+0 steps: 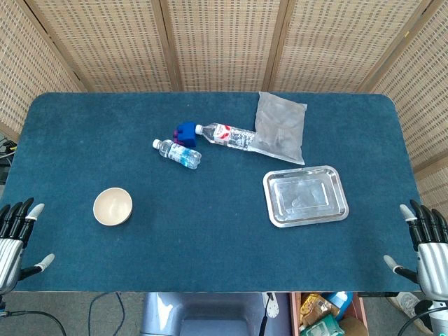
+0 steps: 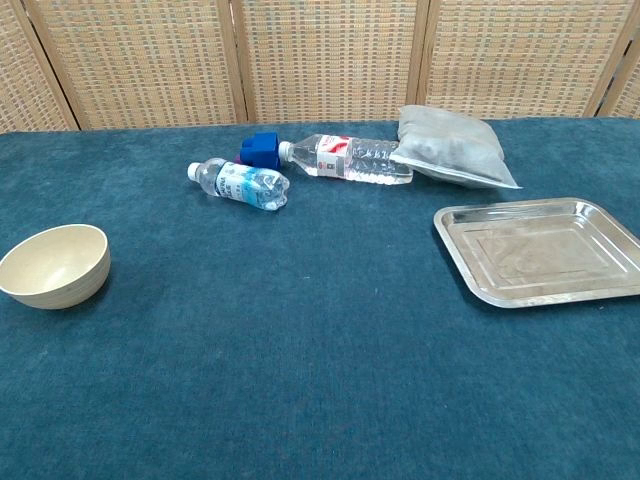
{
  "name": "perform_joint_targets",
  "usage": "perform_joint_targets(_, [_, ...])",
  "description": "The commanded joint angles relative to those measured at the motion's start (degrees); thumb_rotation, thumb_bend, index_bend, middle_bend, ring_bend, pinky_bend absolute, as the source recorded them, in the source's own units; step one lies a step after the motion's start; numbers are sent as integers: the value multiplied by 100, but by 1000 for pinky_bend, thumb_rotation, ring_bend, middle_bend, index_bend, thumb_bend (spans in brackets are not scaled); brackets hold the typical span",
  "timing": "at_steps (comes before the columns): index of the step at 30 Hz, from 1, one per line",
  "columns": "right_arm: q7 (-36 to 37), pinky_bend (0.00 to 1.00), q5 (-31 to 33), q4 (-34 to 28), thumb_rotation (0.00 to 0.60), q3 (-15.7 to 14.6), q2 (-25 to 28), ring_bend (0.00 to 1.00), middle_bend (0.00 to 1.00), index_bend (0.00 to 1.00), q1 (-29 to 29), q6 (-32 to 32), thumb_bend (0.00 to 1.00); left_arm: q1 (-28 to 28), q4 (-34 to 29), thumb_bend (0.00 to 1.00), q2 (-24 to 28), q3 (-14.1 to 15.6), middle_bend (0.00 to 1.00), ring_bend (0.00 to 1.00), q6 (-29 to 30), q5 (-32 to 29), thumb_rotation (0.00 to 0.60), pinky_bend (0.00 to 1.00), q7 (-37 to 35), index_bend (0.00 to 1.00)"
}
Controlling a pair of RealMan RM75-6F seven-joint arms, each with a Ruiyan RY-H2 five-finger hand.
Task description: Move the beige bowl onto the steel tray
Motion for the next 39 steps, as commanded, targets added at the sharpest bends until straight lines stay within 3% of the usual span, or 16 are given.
perform_joint_targets(1, [14, 0, 2, 0, 600, 2, 3, 0, 0, 0, 1, -6, 0, -12, -22, 0, 39, 3, 0, 0, -49, -31, 600, 0, -16, 0])
perform_joint_targets(8, [56, 0, -4, 12, 600, -4, -3, 0, 0, 0, 4, -31, 0, -122, 53, 0, 4, -35, 0, 0, -241, -79, 600, 0, -95, 0])
perform_joint_targets(12, [110, 0, 0, -16, 600, -6, 18, 0, 0, 0, 10, -54, 0, -559, 567, 0, -199, -57, 0, 0, -823, 54, 600, 0, -807, 0])
perform_joint_targets(21, [284, 0, 138, 9, 600, 34, 61, 0, 0, 0, 52, -183, 0, -1087, 1512, 0, -884, -293, 0, 0, -1626, -353, 600, 0, -1027, 4])
perform_joint_targets(26, [416, 0, 270, 45, 600, 50, 82, 0, 0, 0, 127, -394, 0, -1769, 2535, 6, -1561, -379, 0, 0, -2784, -636, 600, 0, -1244, 161])
perform_joint_targets(30, [426, 0, 305, 61, 600, 58, 80, 0, 0, 0, 141, -431, 0, -1943, 2884, 50, -1841, -409, 0, 0, -2974, -738, 600, 0, -1184, 266])
perform_joint_targets(39, [501, 0, 357, 83, 600, 67, 93, 0, 0, 0, 160, -486, 0, -2139, 3345, 157, -2305, -409, 0, 0, -3001, -792, 600, 0, -1290, 400])
